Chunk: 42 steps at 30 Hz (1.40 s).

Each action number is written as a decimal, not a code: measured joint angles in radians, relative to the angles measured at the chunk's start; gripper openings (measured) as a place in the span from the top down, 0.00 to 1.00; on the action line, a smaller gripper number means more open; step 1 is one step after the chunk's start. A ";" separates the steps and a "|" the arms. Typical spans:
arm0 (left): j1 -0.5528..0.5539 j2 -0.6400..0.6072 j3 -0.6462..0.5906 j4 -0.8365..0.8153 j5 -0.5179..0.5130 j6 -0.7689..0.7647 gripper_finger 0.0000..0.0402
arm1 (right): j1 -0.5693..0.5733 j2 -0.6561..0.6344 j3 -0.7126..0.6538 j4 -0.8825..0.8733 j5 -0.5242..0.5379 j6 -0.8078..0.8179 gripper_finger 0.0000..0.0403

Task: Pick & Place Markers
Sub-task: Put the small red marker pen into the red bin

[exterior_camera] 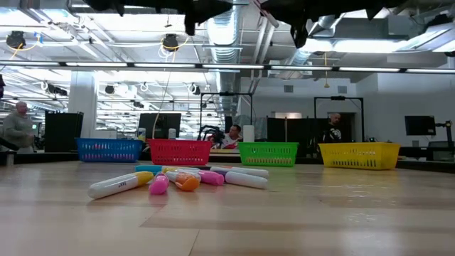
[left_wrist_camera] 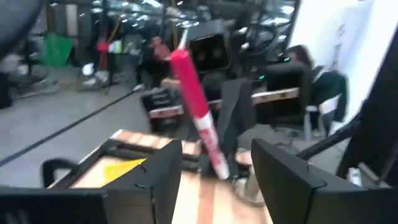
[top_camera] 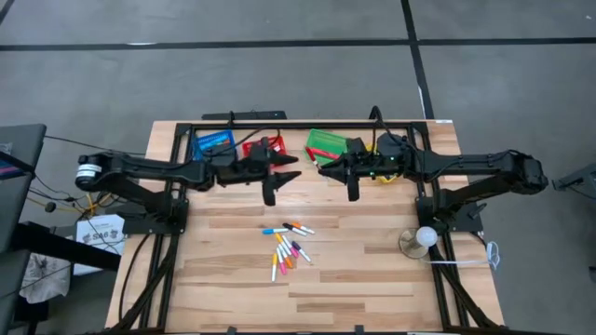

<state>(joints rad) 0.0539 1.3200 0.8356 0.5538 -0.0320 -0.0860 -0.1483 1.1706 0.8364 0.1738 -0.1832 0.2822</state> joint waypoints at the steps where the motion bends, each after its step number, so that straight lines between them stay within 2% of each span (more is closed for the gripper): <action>1: 0.001 0.012 0.000 0.028 0.019 0.000 0.52 | 0.004 0.000 0.000 0.001 0.002 -0.006 0.96; 4: 0.002 0.041 0.000 0.105 0.037 -0.001 0.52 | 0.015 0.000 0.000 0.013 0.014 -0.020 0.96; 9: 0.017 0.068 0.000 0.125 0.040 -0.034 0.53 | 0.031 0.000 0.000 0.021 0.052 -0.021 0.93; 17: 0.031 0.116 0.000 0.243 0.088 -0.104 0.53 | 0.031 0.000 0.000 0.023 0.052 -0.028 0.96; 22: 0.031 0.129 0.000 0.259 0.093 -0.113 0.54 | 0.031 0.000 0.000 0.023 0.052 -0.028 0.93; 42: 0.045 0.129 0.000 0.310 0.092 -0.113 0.55 | 0.031 0.030 -0.002 0.060 0.028 -0.041 0.94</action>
<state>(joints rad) 0.0994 1.4490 0.8360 0.8634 0.0605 -0.1993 -0.1177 1.2004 0.8348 0.2334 -0.1551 0.2410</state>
